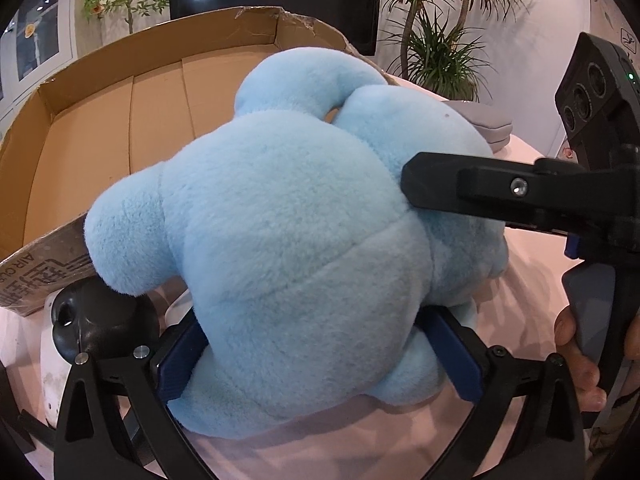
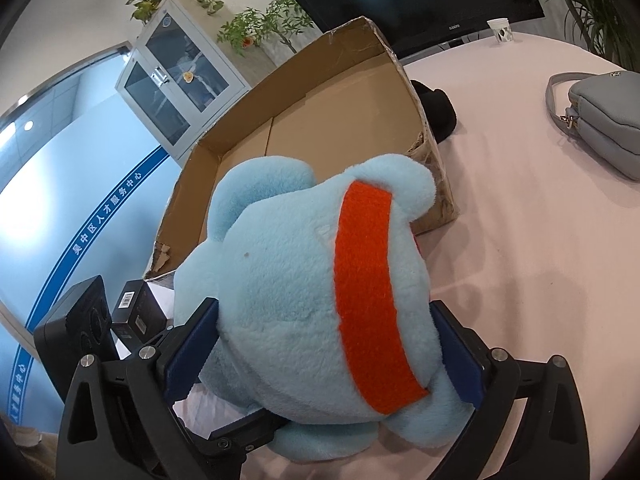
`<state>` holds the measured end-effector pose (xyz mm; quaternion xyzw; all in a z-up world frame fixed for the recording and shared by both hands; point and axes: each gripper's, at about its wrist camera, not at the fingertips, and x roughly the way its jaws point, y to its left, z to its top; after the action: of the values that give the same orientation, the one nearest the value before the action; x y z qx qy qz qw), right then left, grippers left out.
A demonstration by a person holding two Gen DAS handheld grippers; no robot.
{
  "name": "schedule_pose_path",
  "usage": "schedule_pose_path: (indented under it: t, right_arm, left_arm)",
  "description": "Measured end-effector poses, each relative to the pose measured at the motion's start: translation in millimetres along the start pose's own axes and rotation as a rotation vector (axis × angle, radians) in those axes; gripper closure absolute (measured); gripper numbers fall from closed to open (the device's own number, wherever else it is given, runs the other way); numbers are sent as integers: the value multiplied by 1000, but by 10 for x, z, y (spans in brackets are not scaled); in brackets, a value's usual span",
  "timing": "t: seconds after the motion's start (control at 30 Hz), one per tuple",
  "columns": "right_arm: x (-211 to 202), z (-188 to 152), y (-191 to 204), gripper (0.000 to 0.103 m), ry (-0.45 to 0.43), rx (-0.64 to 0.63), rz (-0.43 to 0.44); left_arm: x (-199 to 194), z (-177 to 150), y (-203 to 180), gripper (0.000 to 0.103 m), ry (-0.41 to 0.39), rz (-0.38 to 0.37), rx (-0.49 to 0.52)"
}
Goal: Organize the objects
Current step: 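Hold the light-blue plush toy with both grippers above the cardboard box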
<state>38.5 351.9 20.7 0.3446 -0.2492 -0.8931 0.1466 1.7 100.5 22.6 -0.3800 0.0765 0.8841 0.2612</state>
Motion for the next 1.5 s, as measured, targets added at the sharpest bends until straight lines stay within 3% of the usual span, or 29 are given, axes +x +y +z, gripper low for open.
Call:
schedule_pose_path:
  t: [1.5]
  right_arm:
    - [30,-18,-11,1,0,31,14]
  left_arm:
    - [0,-45,-5,1,0,1,2]
